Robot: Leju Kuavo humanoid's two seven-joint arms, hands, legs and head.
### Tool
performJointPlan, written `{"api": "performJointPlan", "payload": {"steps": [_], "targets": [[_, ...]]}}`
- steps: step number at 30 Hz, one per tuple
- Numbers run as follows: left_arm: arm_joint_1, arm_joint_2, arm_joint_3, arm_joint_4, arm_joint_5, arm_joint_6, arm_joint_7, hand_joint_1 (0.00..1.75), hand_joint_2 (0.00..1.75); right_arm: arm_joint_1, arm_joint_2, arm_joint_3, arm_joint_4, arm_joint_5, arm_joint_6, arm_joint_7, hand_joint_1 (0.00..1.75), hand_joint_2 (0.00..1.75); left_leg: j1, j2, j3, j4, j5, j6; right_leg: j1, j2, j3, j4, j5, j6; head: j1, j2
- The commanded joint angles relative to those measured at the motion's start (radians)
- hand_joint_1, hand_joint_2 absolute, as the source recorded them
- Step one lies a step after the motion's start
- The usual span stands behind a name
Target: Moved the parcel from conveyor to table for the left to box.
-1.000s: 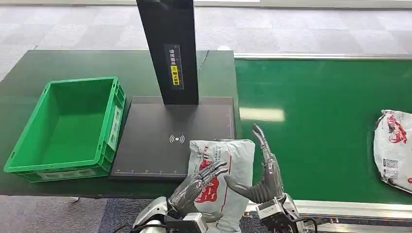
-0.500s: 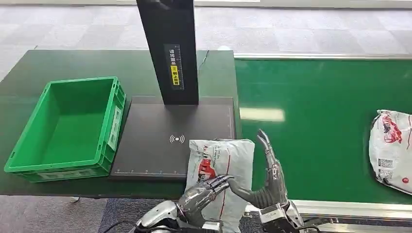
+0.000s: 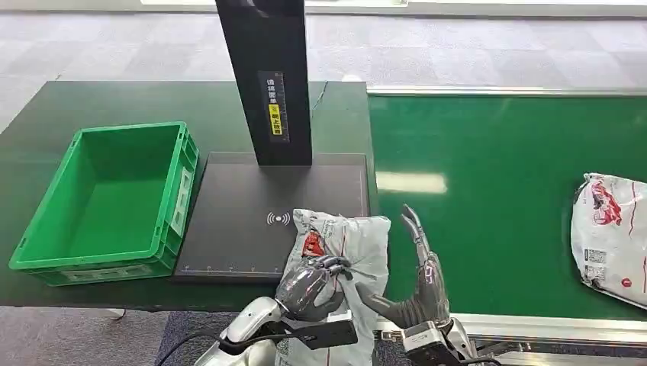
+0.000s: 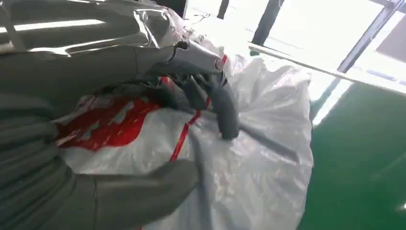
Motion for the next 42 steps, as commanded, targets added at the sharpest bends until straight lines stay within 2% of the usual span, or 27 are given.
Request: {"api": "performJointPlan", "payload": {"steps": [1,3,4,8,9,10,15,16,17,18,25,42], "targets": [[0.014,0.013,0.029,0.095,-0.003,-0.013,0.015,1.38,1.75,-0.019,0.005,-0.010,0.038,-0.002,0.004,0.003,0.00,1.75,0.000,0.002,0.002,-0.003,0.001,0.000,0.000,0.002,0.001,-0.002,0.001,-0.001,0.000,0.000],[0.014,0.013,0.029,0.095,-0.003,-0.013,0.015,1.41,1.75,-0.019,0.005,-0.010,0.038,-0.002,0.004,0.003,0.00,1.75,0.000,0.003,0.002,-0.003,0.001,0.000,0.000,0.003,0.001,-0.003,0.002,-0.001,0.000,0.000],[0.017,0.012,0.032,0.093,-0.004,-0.015,0.015,1.50,1.75,-0.019,0.004,-0.009,0.037,-0.002,0.004,0.003,0.00,1.75,0.000,0.003,0.002,-0.003,0.001,0.000,0.000,0.003,0.001,-0.003,0.002,-0.001,0.000,0.000],[0.028,0.013,0.036,0.078,-0.009,-0.026,0.006,1.68,1.75,-0.022,0.000,-0.006,0.039,-0.003,0.005,0.006,0.00,1.75,0.000,0.003,0.003,-0.003,0.001,0.000,0.000,0.003,0.001,-0.003,0.002,-0.001,0.000,0.000],[0.030,0.014,0.038,0.072,-0.009,-0.020,0.000,1.61,1.75,-0.022,0.000,-0.006,0.038,-0.003,0.005,0.006,0.00,1.75,0.000,0.003,0.003,-0.003,0.001,0.000,0.000,0.003,0.002,-0.003,0.001,0.000,0.000,0.000],[0.032,0.013,0.043,0.067,-0.010,-0.012,-0.003,1.73,1.75,-0.022,0.000,-0.006,0.036,-0.002,0.006,0.008,0.00,1.75,0.000,0.002,0.003,-0.002,0.000,0.000,0.000,0.002,0.002,-0.001,0.000,0.000,0.000,0.000],[0.047,0.022,0.056,0.066,-0.019,-0.001,0.000,1.75,1.75,-0.009,-0.002,-0.008,0.027,0.000,0.010,0.011,0.00,1.75,0.000,0.002,0.003,-0.002,0.000,0.000,0.000,0.002,0.002,-0.001,0.001,0.000,0.000,0.000],[0.054,0.022,0.062,0.062,-0.016,0.000,-0.002,1.66,1.75,-0.008,-0.003,-0.008,0.030,0.000,0.011,0.011,0.00,1.75,0.000,0.003,0.003,-0.003,0.001,0.000,0.000,0.003,0.002,-0.003,0.002,-0.001,0.000,0.000],[0.061,0.020,0.071,0.052,-0.006,0.004,-0.009,0.54,1.75,-0.009,-0.004,-0.007,0.034,0.001,0.012,0.010,0.00,1.75,0.000,0.003,0.003,-0.003,0.000,0.000,0.000,0.003,0.002,-0.002,0.001,-0.001,0.000,0.000],[0.065,0.019,0.077,0.046,0.003,0.004,-0.012,0.00,1.75,-0.009,-0.003,-0.007,0.035,0.001,0.012,0.010,0.00,1.75,0.000,0.003,0.003,-0.003,0.001,0.000,0.000,0.003,0.001,-0.003,0.002,-0.001,0.000,0.000],[0.036,0.004,0.045,0.143,0.015,-0.094,-0.005,0.00,1.75,-0.061,0.010,0.008,0.093,0.002,0.018,0.009,0.00,1.75,0.000,0.003,0.005,-0.002,0.000,0.000,0.000,0.003,0.005,-0.002,0.001,0.000,0.000,0.000],[0.022,-0.008,0.050,0.179,0.001,-0.122,0.015,0.00,1.75,-0.074,0.012,0.010,0.104,0.002,0.024,0.012,0.00,1.75,0.000,0.000,0.010,-0.001,0.001,0.000,0.000,0.000,0.011,-0.001,0.001,0.000,0.000,0.000]]}}
